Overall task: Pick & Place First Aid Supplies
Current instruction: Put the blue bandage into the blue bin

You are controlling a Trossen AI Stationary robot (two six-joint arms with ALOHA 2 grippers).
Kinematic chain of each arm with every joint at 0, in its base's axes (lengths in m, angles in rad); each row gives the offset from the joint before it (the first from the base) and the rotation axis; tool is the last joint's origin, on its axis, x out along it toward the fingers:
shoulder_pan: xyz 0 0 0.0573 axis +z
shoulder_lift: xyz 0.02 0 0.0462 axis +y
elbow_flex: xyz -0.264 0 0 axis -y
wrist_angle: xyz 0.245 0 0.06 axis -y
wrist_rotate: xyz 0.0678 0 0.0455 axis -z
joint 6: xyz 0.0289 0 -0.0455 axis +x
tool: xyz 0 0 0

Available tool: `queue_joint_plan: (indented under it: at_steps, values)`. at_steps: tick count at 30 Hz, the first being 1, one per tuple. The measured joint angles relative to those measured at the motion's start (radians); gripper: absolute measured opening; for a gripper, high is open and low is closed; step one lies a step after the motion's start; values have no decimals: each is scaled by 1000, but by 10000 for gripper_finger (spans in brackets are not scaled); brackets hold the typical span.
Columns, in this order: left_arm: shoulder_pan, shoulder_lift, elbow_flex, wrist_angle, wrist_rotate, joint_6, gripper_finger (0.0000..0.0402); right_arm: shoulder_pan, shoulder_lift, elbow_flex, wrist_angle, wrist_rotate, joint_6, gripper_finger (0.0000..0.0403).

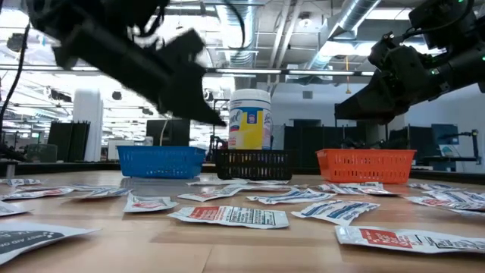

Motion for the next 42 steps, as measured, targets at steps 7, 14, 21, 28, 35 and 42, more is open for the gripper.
queue_joint_plan:
  at_steps: [7,14,21,28,35,42]
  values:
    - [2,-98,-31,-150,153,-176,31,0,0,0,0,0,0,143]
    - [-5,114,-55,-135,122,-272,97,0,0,0,3,0,0,143]
    - [-5,177,-50,-85,75,-290,108,0,0,0,4,0,0,143]
    - [18,170,-50,-95,188,-288,15,0,0,0,3,1,0,143]
    - [16,148,-47,-94,202,-275,6,0,0,0,4,1,0,143]
    - [-7,-24,-31,-98,-4,-60,5,-1,0,0,6,2,0,143]
